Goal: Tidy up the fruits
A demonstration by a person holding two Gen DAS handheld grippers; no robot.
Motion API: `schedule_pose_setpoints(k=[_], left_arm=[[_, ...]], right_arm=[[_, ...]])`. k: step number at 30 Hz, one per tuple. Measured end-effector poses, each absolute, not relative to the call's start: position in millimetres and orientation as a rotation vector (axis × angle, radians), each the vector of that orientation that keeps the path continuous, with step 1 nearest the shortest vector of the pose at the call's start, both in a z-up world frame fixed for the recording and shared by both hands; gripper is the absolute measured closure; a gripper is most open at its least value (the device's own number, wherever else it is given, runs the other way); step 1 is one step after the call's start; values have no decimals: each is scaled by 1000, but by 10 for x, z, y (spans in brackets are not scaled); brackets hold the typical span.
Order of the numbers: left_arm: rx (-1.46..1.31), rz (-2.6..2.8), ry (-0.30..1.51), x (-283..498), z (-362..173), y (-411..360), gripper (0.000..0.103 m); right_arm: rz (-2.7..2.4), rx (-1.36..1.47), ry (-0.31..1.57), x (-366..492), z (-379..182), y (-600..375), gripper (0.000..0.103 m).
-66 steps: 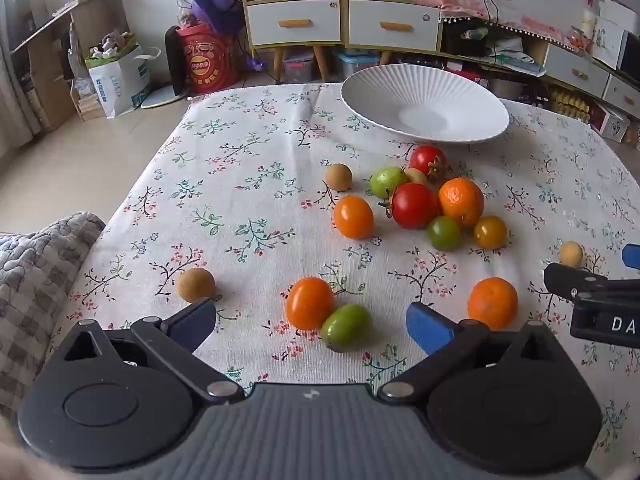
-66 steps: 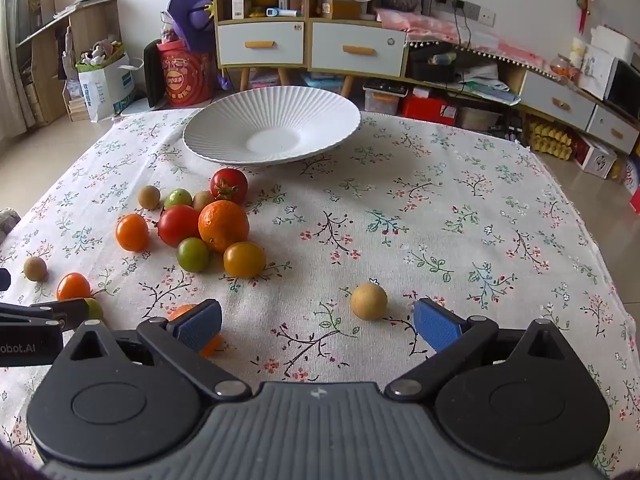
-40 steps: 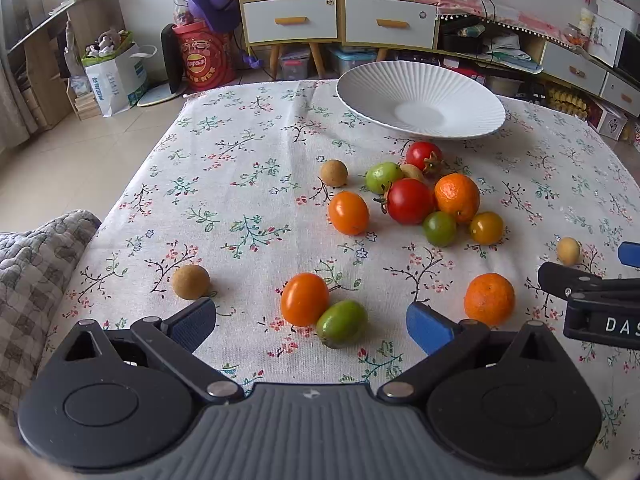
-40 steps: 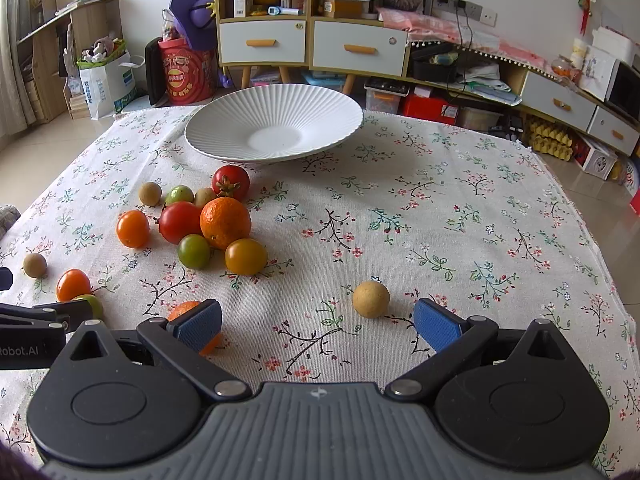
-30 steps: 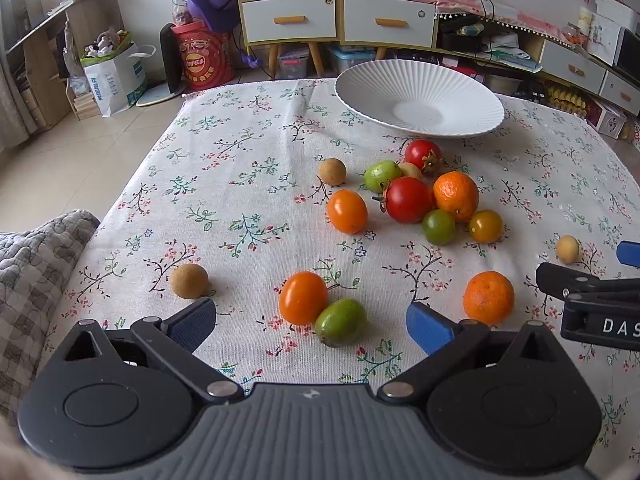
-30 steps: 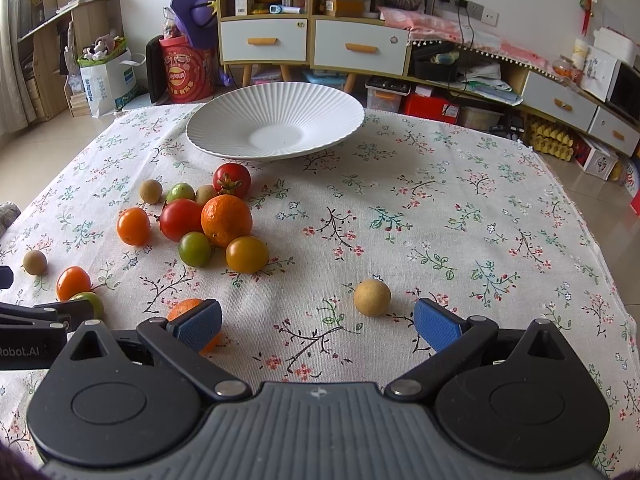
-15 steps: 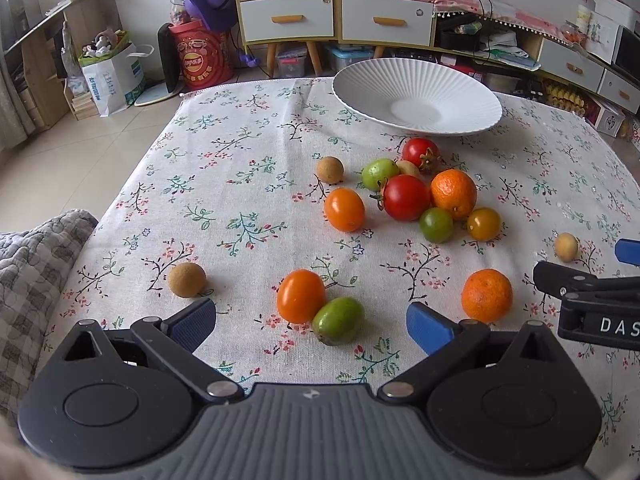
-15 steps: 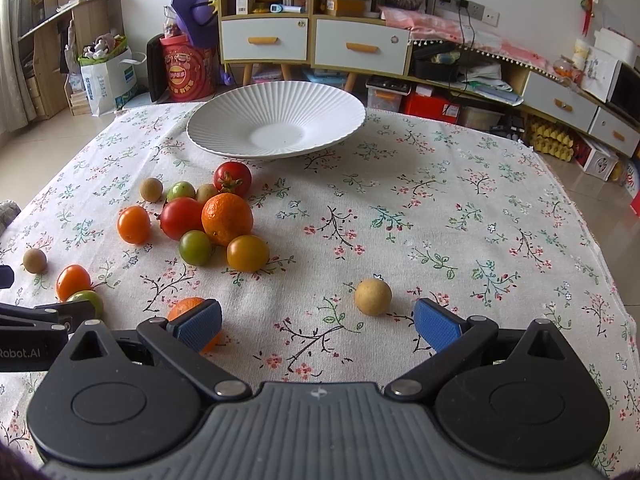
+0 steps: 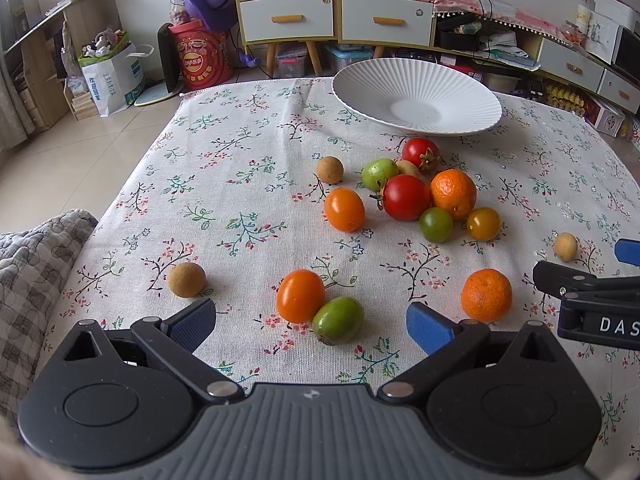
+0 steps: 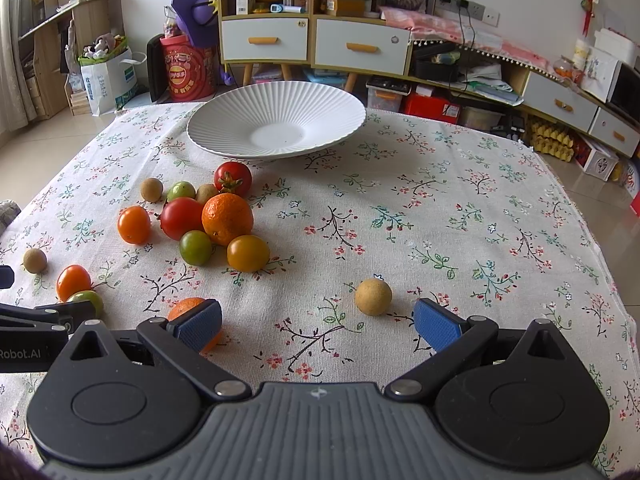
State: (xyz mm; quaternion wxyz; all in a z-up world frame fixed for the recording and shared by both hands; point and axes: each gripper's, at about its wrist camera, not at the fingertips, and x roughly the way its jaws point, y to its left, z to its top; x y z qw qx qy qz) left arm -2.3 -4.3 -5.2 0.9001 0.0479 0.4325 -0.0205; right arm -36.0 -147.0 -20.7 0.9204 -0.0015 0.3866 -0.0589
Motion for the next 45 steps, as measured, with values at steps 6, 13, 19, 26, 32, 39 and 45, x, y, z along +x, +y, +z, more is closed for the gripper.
schedule_pose_setpoints(k=[6,13,19,26,32,39,45], left_arm=[[99,-44,895,-24,-52,-41,6],[98,-44,896,-23,-57,-45,6],[95,-46,896,-25,-73,-63,6],[85,-57,903,-25,-105,-76,6],[71,-106,926,46,-106,5,6],[-10,-182,925,76,-155,196,6],[-39,-207,917,70,-211,318,6]], right_arm=[[-121,-3,795,-359,-207,-1469,1],[-121,-3,794,-359,-208,-1467,1],[-122,-2,794,-359,-204,-1468,1],[-117,-6,797,-356,-195,-1461,1],[-58,26,801,-355,-199,-1469,1],[81,73,793,-373,-220,-1424,5],[175,96,811,-380,-289,-1375,15]])
